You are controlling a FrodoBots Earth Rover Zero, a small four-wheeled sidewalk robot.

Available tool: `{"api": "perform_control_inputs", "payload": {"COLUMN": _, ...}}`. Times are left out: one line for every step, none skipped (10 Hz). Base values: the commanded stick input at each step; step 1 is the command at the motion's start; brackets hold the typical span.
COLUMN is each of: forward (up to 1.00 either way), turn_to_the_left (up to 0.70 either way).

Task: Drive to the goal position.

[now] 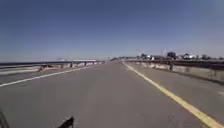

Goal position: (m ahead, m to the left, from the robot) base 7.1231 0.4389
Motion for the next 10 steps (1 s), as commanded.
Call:
{"api": "perform_control_inputs", "payload": {"forward": 1.00, "turn_to_the_left": 0.00}}
{"api": "perform_control_inputs", "payload": {"forward": 1.00, "turn_to_the_left": 0.00}}
{"api": "perform_control_inputs", "payload": {"forward": 1.00, "turn_to_the_left": 0.00}}
{"api": "perform_control_inputs", "payload": {"forward": 1.00, "turn_to_the_left": 0.00}}
{"api": "perform_control_inputs", "payload": {"forward": 1.00, "turn_to_the_left": 0.00}}
{"api": "perform_control_inputs", "payload": {"forward": 1.00, "turn_to_the_left": 0.00}}
{"api": "perform_control_inputs", "payload": {"forward": 1.00, "turn_to_the_left": 0.00}}
{"api": "perform_control_inputs", "payload": {"forward": 1.00, "turn_to_the_left": 0.00}}
{"api": "perform_control_inputs", "payload": {"forward": 1.00, "turn_to_the_left": 0.00}}
{"api": "perform_control_inputs", "payload": {"forward": 1.00, "turn_to_the_left": 0.00}}
